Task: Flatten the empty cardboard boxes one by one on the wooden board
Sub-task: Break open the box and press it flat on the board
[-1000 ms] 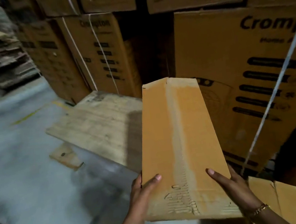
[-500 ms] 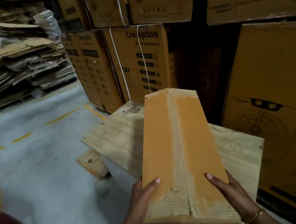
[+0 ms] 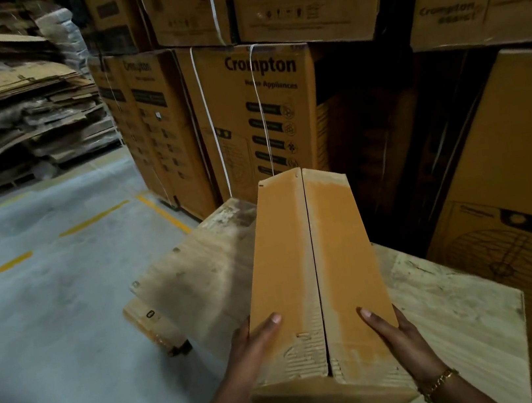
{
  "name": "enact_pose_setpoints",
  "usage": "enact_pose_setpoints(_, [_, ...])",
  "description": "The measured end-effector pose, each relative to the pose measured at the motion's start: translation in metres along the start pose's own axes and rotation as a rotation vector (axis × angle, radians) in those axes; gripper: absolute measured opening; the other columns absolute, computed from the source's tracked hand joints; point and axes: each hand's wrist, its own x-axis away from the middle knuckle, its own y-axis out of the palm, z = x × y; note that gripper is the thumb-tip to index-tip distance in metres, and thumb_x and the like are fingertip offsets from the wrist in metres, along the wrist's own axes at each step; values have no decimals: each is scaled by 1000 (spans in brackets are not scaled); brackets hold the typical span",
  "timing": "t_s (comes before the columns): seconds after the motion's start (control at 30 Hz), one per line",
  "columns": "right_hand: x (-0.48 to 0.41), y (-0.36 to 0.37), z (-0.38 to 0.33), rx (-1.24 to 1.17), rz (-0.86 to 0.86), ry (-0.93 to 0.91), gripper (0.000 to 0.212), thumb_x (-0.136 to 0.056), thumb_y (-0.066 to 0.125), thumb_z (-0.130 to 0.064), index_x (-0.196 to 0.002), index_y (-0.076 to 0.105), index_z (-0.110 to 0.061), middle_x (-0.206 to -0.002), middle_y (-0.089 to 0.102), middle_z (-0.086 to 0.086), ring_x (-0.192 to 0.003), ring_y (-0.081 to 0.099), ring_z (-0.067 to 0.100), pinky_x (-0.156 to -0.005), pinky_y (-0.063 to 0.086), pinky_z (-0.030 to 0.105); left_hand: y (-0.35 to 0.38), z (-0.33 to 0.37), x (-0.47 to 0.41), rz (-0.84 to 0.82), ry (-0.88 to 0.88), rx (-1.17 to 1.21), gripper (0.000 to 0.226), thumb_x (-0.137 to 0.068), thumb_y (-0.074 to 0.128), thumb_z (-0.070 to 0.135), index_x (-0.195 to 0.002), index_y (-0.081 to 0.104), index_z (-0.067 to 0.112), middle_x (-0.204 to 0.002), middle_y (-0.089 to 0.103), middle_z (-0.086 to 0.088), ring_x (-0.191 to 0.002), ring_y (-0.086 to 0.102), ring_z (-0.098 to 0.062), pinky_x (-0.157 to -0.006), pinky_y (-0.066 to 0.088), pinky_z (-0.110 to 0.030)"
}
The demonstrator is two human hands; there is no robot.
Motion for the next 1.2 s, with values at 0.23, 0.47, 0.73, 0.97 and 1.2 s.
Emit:
enact_pose_setpoints(0.23, [-53,53,6,54,141,96,102,-56,71,-84,-141,47,-33,-126,64,-11,-113,60,16,-103,46,43,-40,-3,-96,-85,-44,-107,124,-50,72,86,-153,32,31,-160,27,4,-145,31,-22,-112,33,-41])
enact_pose_setpoints(0.47, [-47,91,-2,247,223,134,94,-75,67,-69,-150,34,-24,-134,55,-6,-105,57,6,-83,46,21,-62,-21,-123,-185,17,-305,92,-61,79,74,-139,45,38,-145,47,10,-135,46,-12,-115,35,-36])
enact_pose_setpoints(0.73, [-42,115,-27,1019,157,-254,98,-71,8,-94,-154,8,-44,-162,6,-19,-148,16,12,-117,25,46,-65,4,-80,-324,290,-939,147,-41,48,103,-156,-10,32,-160,-20,16,-151,-4,-13,-120,19,-38])
enact_pose_setpoints(0.97, [-26,111,-42,1414,-31,-285,78,-84,46,-50,-155,17,-34,-163,16,-10,-149,15,18,-119,18,41,-95,26,-60,-188,659,-1202,86,-77,41,74,-153,17,41,-159,14,20,-146,22,-9,-112,31,-33])
enact_pose_setpoints(1.2, [-16,135,-47,1404,-238,-476,53,-93,37,-58,-134,53,-30,-160,26,-8,-148,13,17,-117,14,40,-114,47,-61,166,810,-922,59,-87,66,32,-143,44,32,-140,47,9,-122,51,-14,-88,54,-39])
